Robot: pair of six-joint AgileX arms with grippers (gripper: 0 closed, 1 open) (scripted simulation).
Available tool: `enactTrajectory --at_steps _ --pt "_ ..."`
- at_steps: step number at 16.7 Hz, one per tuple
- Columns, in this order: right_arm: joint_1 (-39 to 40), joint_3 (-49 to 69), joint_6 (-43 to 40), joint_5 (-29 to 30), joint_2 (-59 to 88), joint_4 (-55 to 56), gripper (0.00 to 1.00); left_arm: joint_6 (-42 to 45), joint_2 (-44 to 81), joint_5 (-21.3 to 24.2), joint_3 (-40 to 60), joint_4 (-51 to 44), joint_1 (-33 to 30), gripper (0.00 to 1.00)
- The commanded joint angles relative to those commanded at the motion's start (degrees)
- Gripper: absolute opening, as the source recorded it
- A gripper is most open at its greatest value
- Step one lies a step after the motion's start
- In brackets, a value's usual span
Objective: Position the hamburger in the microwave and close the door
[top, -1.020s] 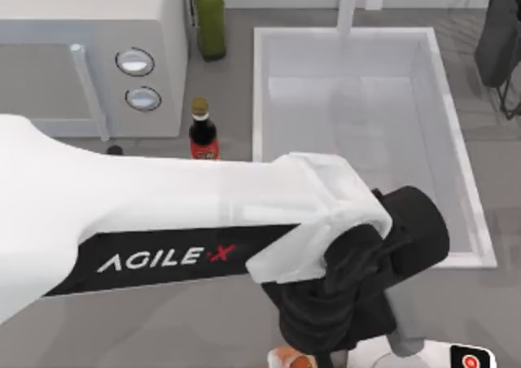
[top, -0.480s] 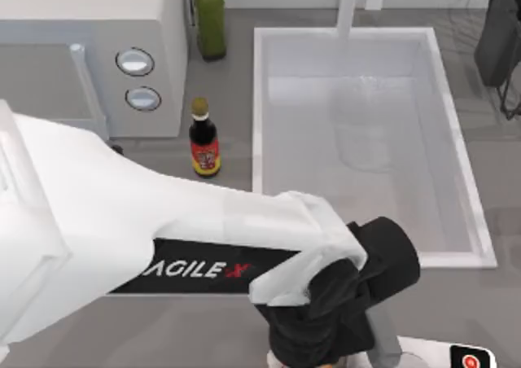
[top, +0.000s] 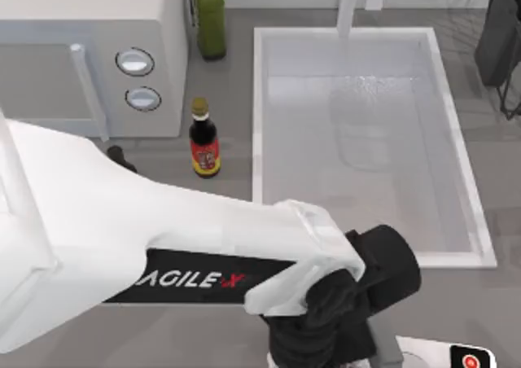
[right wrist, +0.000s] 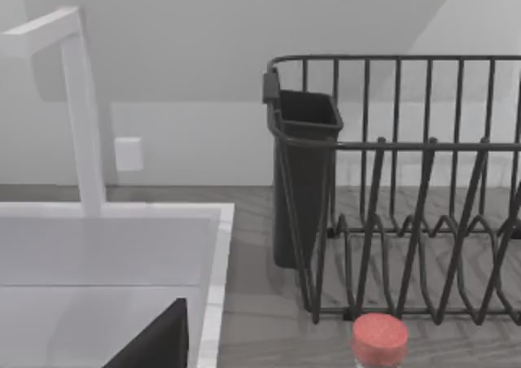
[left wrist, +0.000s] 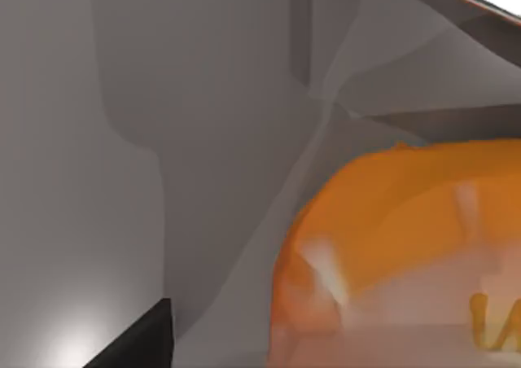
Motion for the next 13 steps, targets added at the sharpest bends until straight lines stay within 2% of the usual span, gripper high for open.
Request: enactTrajectory --at_steps 13 --pt "0.00 0.00 0.00 0.00 0.00 0.00 1.00 0.00 0.00 0.00 0.00 0.00 0.00 0.02"
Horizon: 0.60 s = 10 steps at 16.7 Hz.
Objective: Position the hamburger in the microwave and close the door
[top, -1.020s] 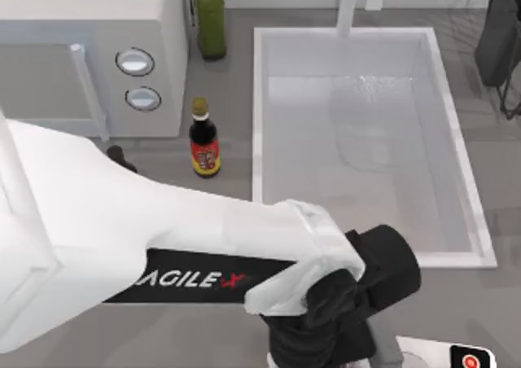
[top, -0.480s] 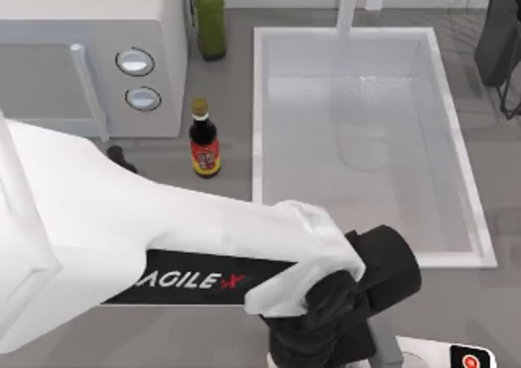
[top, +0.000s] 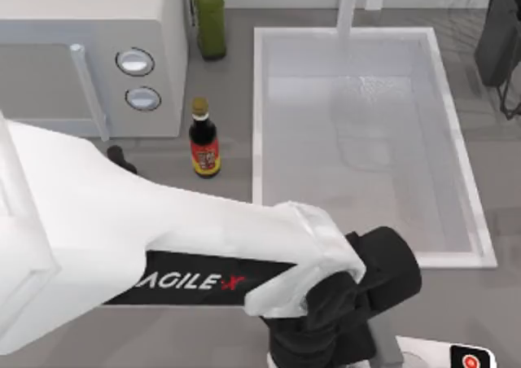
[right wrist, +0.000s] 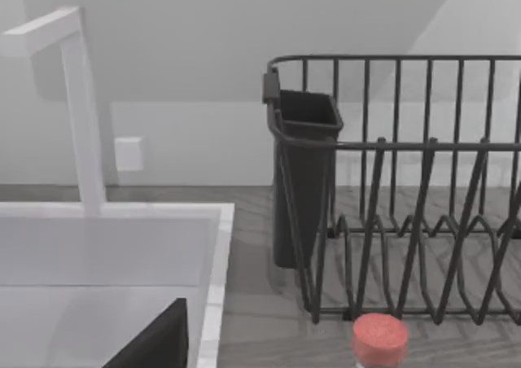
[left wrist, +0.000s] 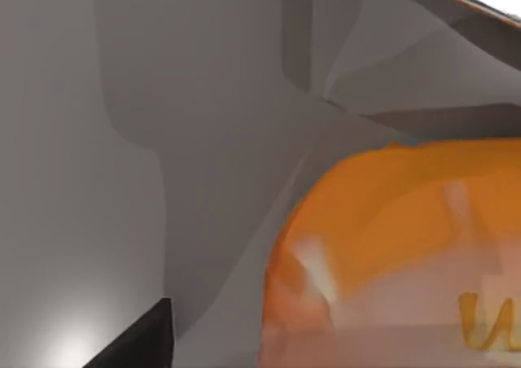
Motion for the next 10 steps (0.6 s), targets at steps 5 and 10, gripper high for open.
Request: enactTrajectory --at_steps 5,10 --pt "0.00 0.00 0.00 0.00 0.00 0.00 1.00 0.00 0.00 0.00 0.00 0.00 0.00 0.00" --pt "0.00 0.00 0.00 0.00 0.00 0.00 1.00 0.58 -3.92 -0.35 0.18 -3.66 0.60 0.00"
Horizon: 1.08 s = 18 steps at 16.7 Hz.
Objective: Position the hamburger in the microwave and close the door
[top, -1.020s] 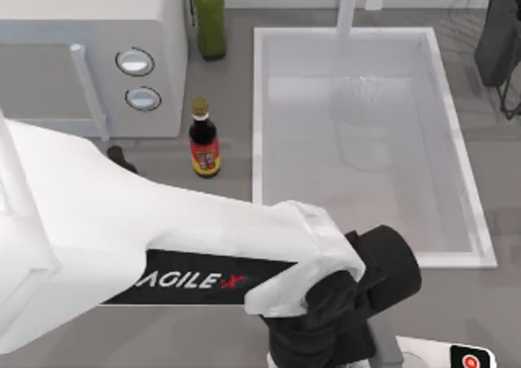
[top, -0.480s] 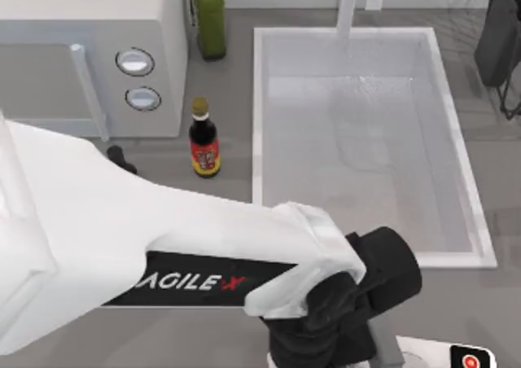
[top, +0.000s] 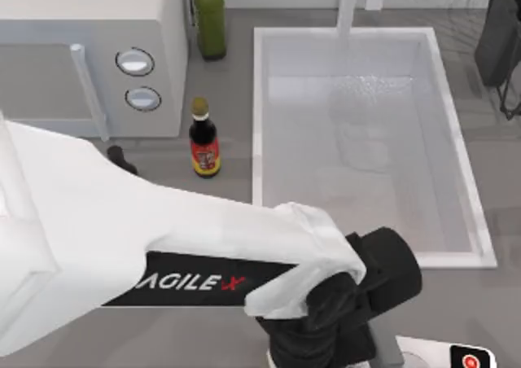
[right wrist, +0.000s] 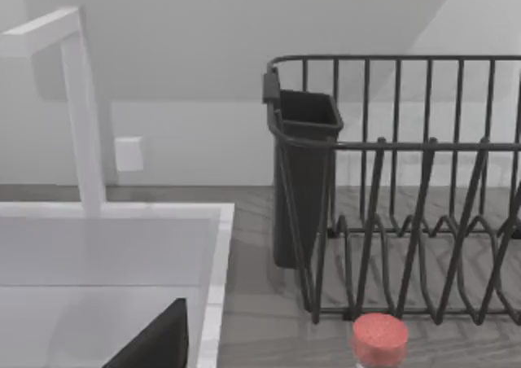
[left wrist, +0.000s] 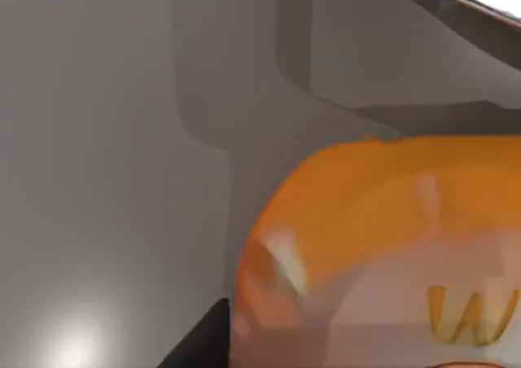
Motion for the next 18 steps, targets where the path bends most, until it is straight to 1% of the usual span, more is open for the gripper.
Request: enactTrajectory --at_steps 4,12,14,18 --pt "0.00 0.00 0.00 0.00 0.00 0.00 1.00 0.34 -1.08 -0.68 2.03 -5.30 0.34 0.00" --pt "0.00 0.00 0.00 0.00 0.00 0.00 1.00 -0.12 -6.93 -0.18 12.56 -19.90 -0.20 0.00" --pt "0.00 0.00 0.00 0.00 0.00 0.00 1.00 -0.28 -7.64 -0.02 13.83 -21.40 -0.18 0.00" --pt "0.00 0.00 0.00 0.00 0.00 0.00 1.00 -0.16 -7.45 -0.07 13.79 -21.37 -0.02 0.00"
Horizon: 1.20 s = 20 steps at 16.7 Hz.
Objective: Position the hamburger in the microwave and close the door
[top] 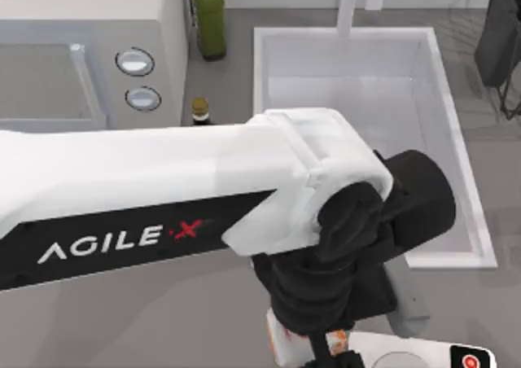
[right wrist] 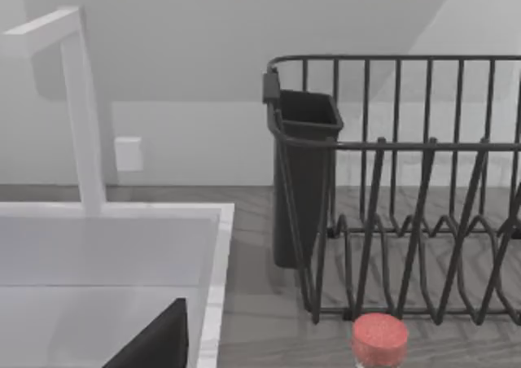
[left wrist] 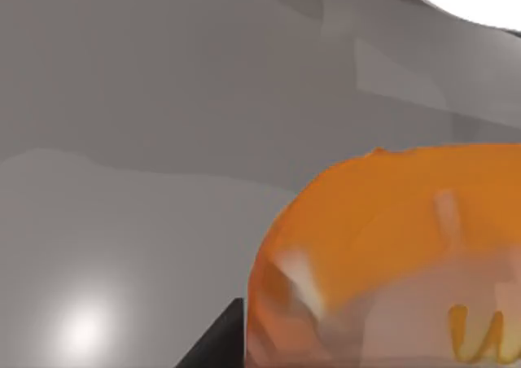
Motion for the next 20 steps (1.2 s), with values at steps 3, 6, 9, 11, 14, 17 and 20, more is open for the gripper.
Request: enactTrajectory --at_steps 3,6,9,11,14,17,20 --pt "0.00 0.00 0.00 0.00 0.00 0.00 1.00 -0.15 -0.05 0.18 0.00 1.70 0.96 0.00" --pt "0.00 0.00 0.00 0.00 0.00 0.00 1.00 -0.71 -0.16 0.87 -0.13 8.38 4.76 0.00" --pt "0.00 0.00 0.00 0.00 0.00 0.00 1.00 -1.61 -0.13 2.00 -0.72 19.19 11.04 0.00" --pt "0.00 0.00 0.00 0.00 0.00 0.00 1.00 -2.32 0.08 2.93 -1.50 28.03 16.28 0.00" --pt "0.00 0.00 0.00 0.00 0.00 0.00 1.00 -3.48 0.83 4.49 -3.42 42.83 25.25 0.00" --pt "0.00 0.00 0.00 0.00 0.00 0.00 1.00 -4.66 2.36 6.17 -6.53 58.45 35.11 0.00" --pt "0.00 0.00 0.00 0.00 0.00 0.00 1.00 -5.80 4.78 7.81 -10.92 73.67 45.19 0.00"
